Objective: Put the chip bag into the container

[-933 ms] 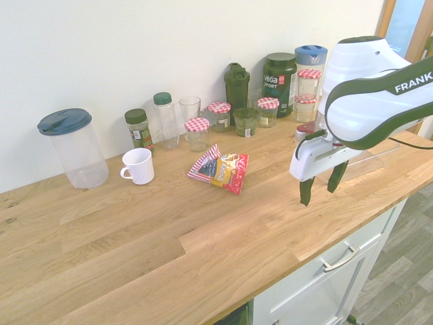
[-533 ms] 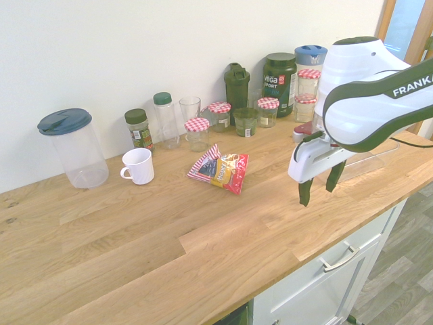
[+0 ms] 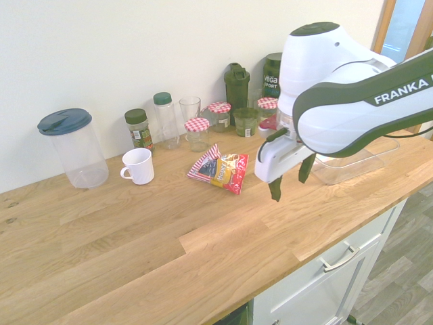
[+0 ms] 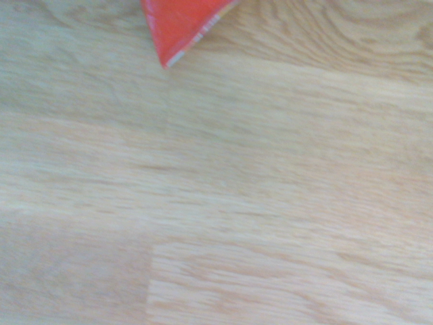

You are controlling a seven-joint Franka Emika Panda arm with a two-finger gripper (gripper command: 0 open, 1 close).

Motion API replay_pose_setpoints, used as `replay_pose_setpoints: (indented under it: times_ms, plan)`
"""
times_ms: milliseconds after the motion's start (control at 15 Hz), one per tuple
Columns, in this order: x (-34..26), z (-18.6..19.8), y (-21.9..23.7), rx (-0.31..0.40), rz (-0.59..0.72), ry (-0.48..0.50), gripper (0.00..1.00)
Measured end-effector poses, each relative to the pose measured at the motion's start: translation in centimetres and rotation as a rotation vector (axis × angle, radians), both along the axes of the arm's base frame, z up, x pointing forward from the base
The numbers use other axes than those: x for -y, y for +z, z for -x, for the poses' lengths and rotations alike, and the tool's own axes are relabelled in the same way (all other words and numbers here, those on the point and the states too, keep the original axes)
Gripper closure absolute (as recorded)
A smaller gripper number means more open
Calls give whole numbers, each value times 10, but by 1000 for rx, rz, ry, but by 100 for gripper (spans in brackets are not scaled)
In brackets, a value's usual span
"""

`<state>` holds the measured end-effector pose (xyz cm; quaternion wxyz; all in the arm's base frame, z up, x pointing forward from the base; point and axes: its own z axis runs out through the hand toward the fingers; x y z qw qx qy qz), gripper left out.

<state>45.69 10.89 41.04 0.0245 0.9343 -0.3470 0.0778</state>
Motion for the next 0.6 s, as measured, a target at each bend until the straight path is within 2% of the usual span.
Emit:
replay_pose_setpoints:
  times_ms: [600]
  plan:
    - [-80,-85,56,58,93,30,0]
